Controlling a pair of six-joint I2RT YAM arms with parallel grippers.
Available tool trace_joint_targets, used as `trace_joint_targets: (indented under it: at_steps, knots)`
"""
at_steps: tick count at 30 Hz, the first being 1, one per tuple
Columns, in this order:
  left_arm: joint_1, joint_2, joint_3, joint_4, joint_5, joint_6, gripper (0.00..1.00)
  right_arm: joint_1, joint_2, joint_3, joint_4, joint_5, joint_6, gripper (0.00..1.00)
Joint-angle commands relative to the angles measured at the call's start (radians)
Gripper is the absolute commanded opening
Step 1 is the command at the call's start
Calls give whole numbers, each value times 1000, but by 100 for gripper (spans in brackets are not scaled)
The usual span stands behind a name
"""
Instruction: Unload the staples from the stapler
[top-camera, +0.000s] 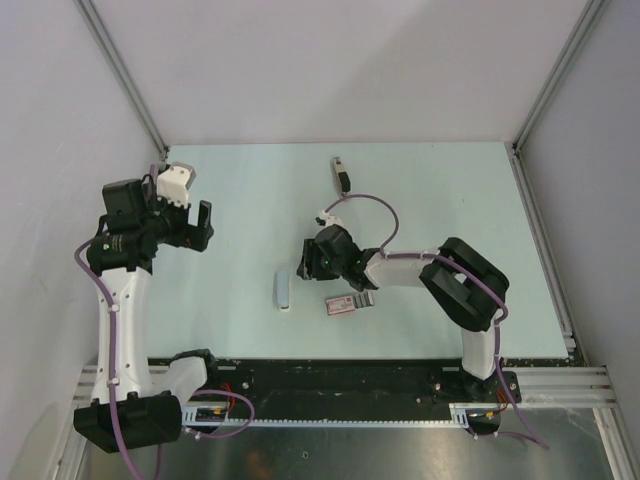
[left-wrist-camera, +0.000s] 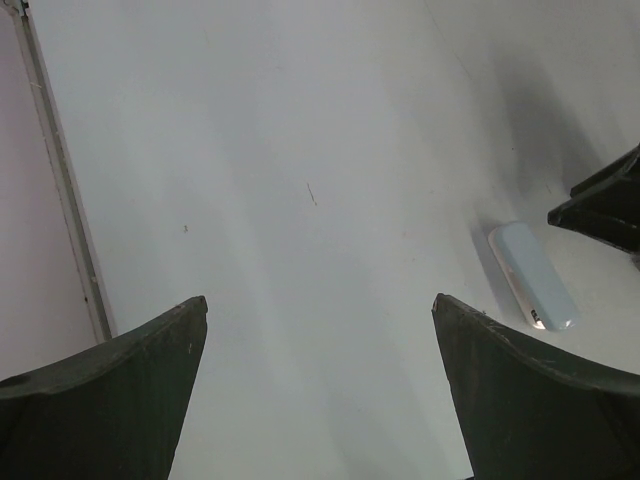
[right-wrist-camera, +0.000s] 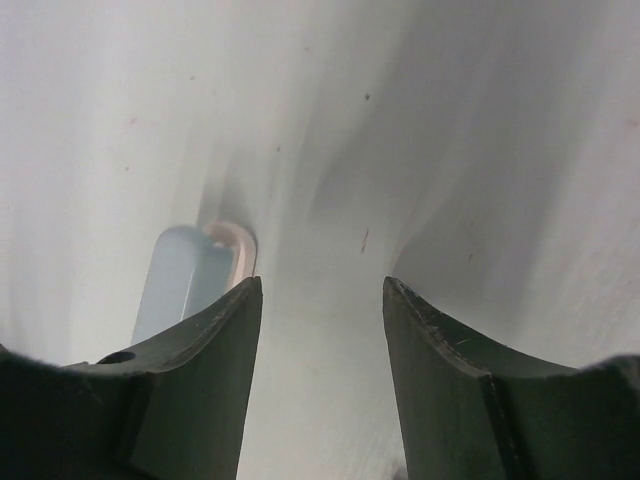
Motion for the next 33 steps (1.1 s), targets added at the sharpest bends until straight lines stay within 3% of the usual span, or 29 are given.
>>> trace_joint_targets:
  at_steps: [1,8,15,20,33]
  knots:
    - [12,-9,27,9,28,21,99,-18,46,28,105,-60,27,56]
    - [13,-11,25,8,27,21,99,11,-1,56,55,-44,-12,66]
    - [13,-15,3,8,44,14,100,148,-111,108,-173,205,-103,77]
    - [13,-22,-4,8,50,12,100,246,-81,159,-335,352,-101,76]
    - [14,-67,-28,8,31,25,99,300,39,282,-382,417,-127,72]
